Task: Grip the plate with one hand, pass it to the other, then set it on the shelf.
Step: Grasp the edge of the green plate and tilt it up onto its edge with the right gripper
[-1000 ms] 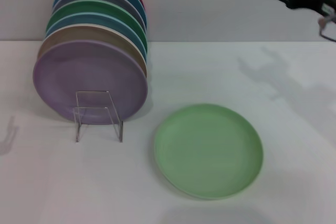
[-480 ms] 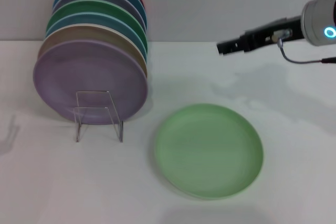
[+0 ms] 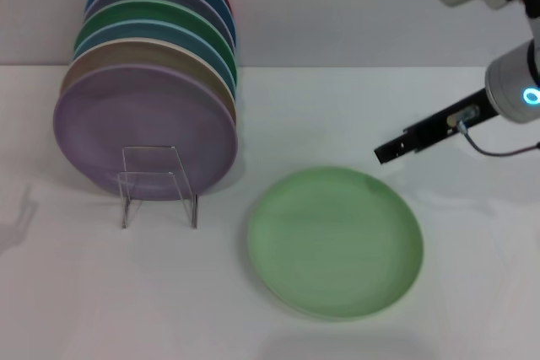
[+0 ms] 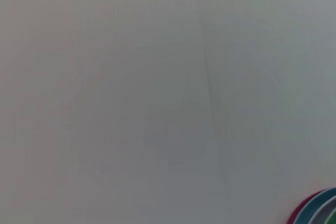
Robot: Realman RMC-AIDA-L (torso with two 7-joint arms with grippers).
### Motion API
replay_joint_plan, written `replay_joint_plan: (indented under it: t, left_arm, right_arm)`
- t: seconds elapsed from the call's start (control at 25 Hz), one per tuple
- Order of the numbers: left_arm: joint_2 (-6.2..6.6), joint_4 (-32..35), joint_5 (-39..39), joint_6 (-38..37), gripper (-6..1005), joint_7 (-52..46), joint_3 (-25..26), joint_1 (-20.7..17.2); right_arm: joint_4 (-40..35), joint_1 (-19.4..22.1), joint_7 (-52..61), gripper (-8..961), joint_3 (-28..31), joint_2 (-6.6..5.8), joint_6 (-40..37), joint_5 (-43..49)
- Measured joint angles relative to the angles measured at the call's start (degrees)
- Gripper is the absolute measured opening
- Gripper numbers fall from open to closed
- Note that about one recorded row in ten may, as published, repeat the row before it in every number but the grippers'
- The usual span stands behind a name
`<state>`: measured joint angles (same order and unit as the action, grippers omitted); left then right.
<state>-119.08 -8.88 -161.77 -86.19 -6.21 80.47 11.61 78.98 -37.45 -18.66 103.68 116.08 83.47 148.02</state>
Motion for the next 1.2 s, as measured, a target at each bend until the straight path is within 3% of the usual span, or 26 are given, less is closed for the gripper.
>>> replay_joint_plan:
  t: [0.28,1.2]
  left_arm:
    - [0.0,0.0,0.1,0.0,797,-1.3,-0.4,0.2]
    - [0.09,0.3,0.4,-0.1,796,-1.4,-0.5,1.5]
  right_arm:
    - [-5.7,-0.6,0.0,816,-0.2,0.3,-1.1,4.3]
    - [-18.1,-4.7,-0.4,817,-2.0,0.67,-6.6,4.2]
